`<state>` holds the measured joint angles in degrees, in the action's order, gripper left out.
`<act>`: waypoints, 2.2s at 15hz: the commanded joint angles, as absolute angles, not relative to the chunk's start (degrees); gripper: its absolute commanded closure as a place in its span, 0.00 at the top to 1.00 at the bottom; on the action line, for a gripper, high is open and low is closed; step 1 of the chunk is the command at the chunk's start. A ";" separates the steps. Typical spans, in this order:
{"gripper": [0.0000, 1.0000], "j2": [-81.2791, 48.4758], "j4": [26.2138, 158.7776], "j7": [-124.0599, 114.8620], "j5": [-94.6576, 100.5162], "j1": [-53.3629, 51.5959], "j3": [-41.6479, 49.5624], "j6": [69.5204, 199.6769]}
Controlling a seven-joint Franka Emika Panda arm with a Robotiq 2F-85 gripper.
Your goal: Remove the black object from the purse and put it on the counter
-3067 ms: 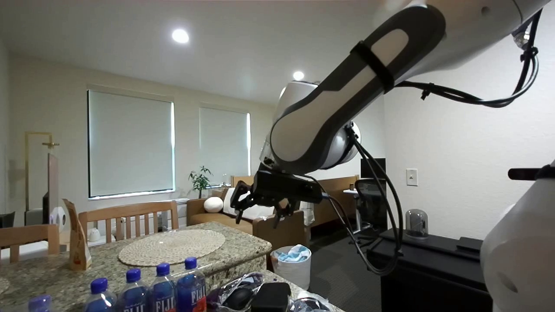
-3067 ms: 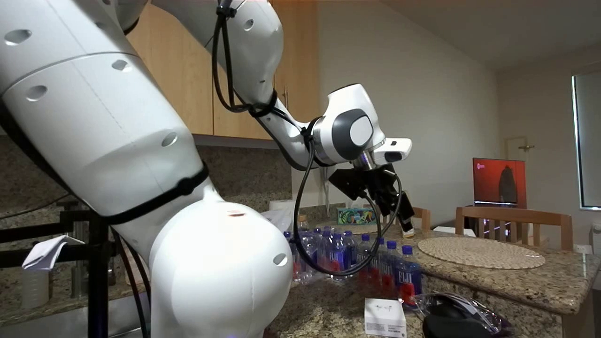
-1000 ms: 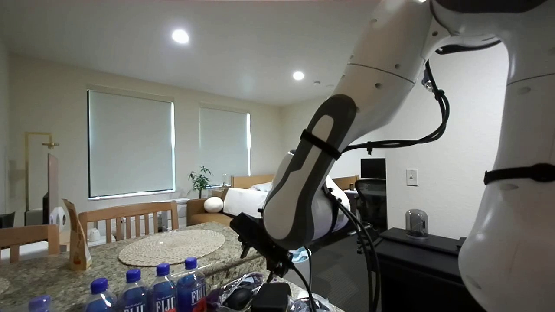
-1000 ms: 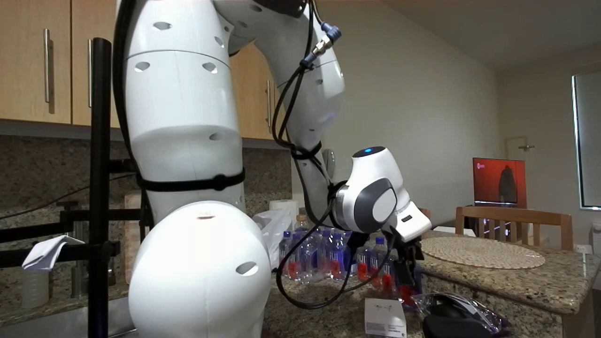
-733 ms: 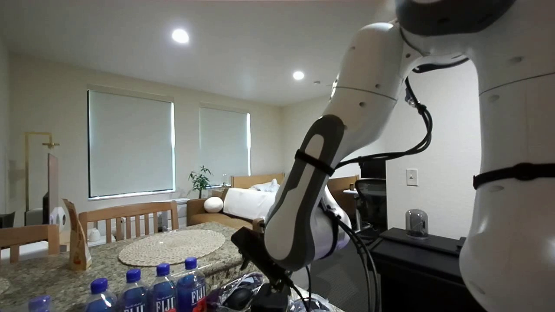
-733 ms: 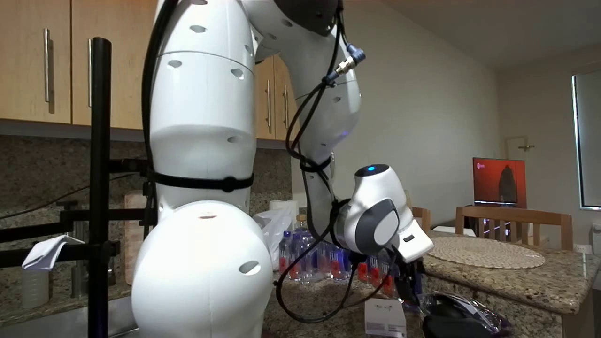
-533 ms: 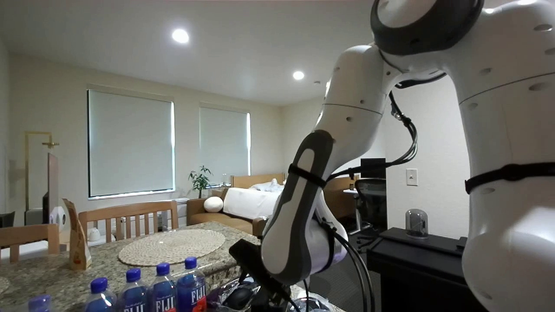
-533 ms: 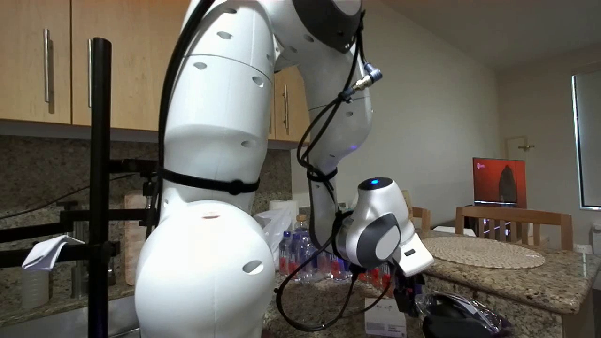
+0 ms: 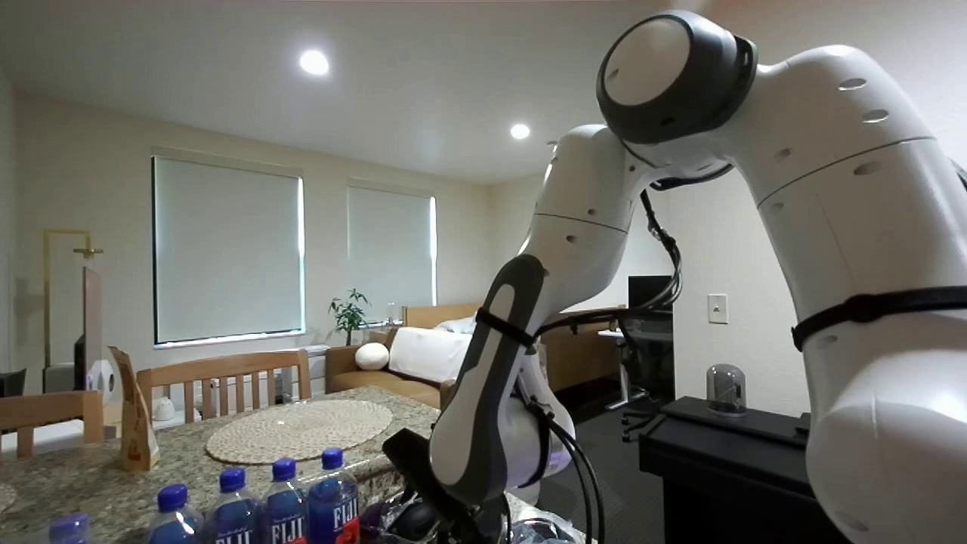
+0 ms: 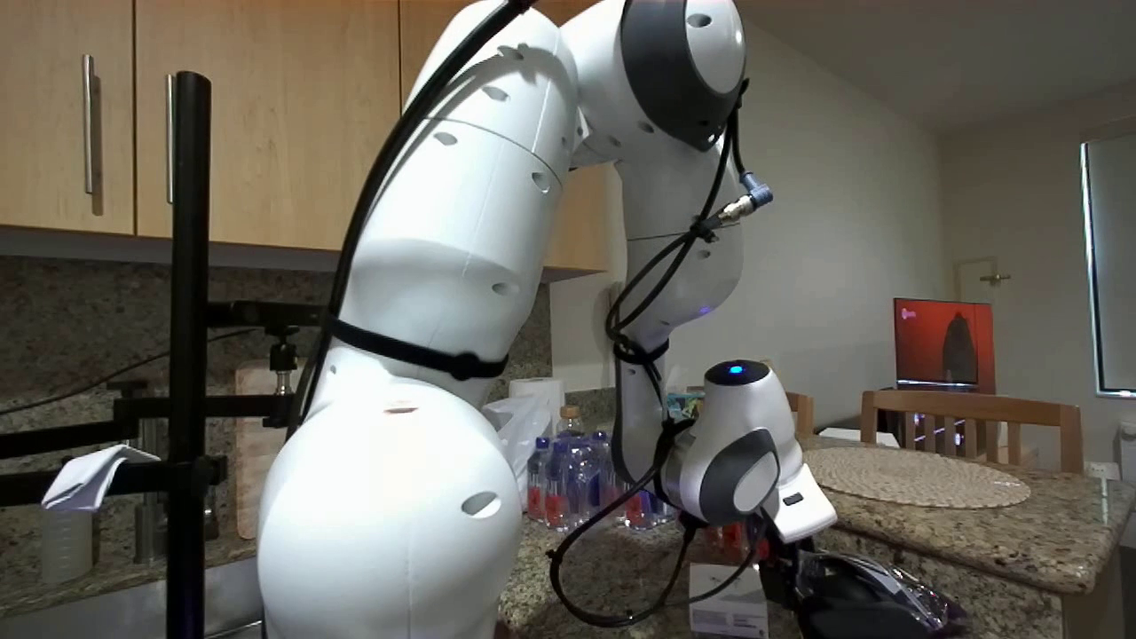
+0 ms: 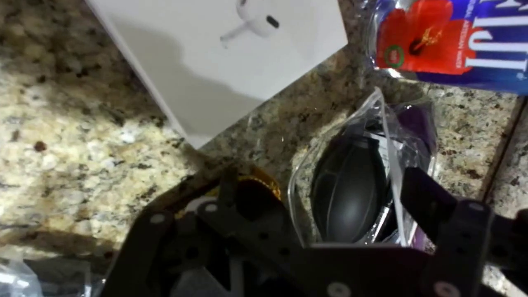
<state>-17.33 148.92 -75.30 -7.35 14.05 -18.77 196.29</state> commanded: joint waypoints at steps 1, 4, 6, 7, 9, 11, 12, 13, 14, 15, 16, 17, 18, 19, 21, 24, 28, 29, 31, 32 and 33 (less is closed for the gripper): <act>0.86 -16.82 147.51 -76.67 -7.78 14.70 -19.54 195.48; 0.60 -15.60 147.86 -76.68 -7.37 14.73 -20.56 195.36; 0.47 -14.60 148.97 -76.59 -7.21 14.59 -21.50 196.12; 0.41 -14.03 149.52 -76.42 -7.47 14.22 -21.68 196.47; 0.28 -13.12 150.55 -76.25 -8.10 13.56 -21.79 197.30; 0.15 -12.08 151.92 -75.98 -8.65 12.94 -21.57 198.31; 0.11 -10.78 153.12 -75.57 -9.91 11.65 -20.48 199.14; 0.09 -10.03 153.91 -75.39 -10.66 10.97 -19.97 199.68; 0.08 -8.75 154.96 -75.46 -12.26 8.06 -17.17 200.40; 0.06 -6.71 154.94 -75.49 -13.37 7.03 -16.12 198.25; 0.05 -5.84 155.77 -74.91 -14.84 5.55 -14.23 198.18; 0.09 -4.97 156.22 -74.60 -15.95 4.36 -12.81 198.08; 0.09 -4.41 156.39 -74.15 -17.23 3.29 -11.15 198.19; 0.10 -3.95 156.48 -72.30 -20.19 2.82 -10.65 198.22; 0.10 -4.51 155.64 -69.84 -24.16 1.51 -8.18 198.20; 0.10 -8.15 153.46 -66.93 -28.43 -0.11 -5.65 198.10; 0.10 -11.88 151.51 -66.29 -30.97 -3.55 -3.79 198.02; 0.10 -12.74 150.95 -66.18 -31.27 -4.68 -3.09 198.02; 0.09 -14.97 149.20 -65.89 -32.04 -7.22 -1.38 198.02; 0.09 -16.17 148.24 -65.85 -32.40 -8.50 -0.29 198.02; 0.09 -17.14 147.51 -66.12 -32.47 -9.48 0.48 198.02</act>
